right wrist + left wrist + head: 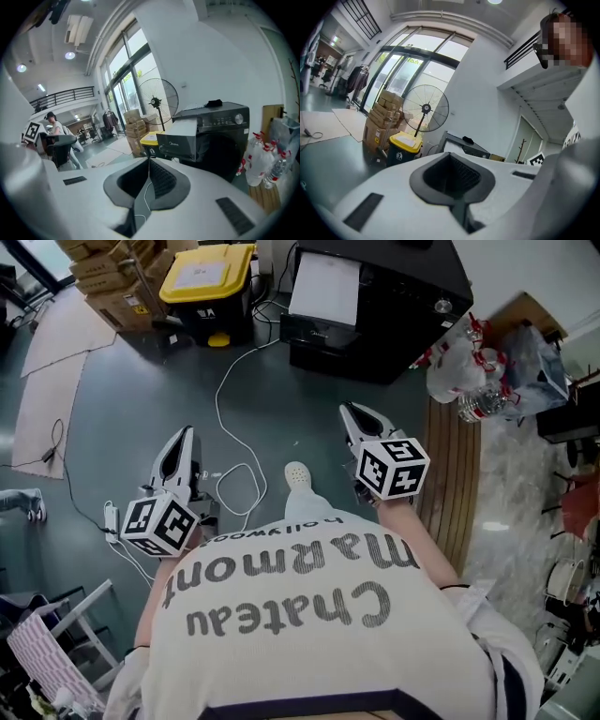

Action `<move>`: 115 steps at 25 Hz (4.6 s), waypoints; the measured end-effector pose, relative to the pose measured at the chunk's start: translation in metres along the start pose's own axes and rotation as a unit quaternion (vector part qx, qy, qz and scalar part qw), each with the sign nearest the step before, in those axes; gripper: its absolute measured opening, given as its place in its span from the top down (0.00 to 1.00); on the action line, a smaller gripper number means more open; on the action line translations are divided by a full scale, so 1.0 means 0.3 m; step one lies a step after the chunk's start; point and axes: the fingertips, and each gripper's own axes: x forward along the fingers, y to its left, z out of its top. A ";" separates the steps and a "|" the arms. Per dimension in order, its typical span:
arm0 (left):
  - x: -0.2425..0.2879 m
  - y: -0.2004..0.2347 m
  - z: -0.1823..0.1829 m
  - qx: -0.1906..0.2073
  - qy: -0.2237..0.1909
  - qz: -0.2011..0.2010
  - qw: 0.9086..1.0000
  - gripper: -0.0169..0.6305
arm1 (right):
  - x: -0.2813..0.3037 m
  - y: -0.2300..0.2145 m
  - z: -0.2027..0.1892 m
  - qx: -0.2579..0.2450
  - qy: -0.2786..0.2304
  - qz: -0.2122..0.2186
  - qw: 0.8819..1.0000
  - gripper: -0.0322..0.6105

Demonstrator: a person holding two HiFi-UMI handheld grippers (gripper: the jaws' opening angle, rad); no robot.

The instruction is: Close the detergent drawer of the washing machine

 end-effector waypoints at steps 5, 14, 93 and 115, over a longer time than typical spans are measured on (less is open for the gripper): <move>0.150 0.039 0.101 0.005 -0.022 0.025 0.999 0.96 | 0.201 -0.062 0.072 0.029 0.012 0.059 0.998 0.89; 0.335 0.131 0.126 -0.022 -0.013 0.078 0.997 0.96 | 0.494 -0.287 -0.054 0.139 0.072 0.084 0.984 0.71; 1.143 0.518 0.459 0.016 0.044 -0.089 0.995 0.96 | 0.788 -0.658 -0.074 0.587 -0.153 -0.065 0.792 0.83; 1.241 0.627 0.514 0.005 0.031 -0.062 0.998 0.96 | 0.897 -0.747 -0.005 0.603 -0.161 -0.063 0.779 0.83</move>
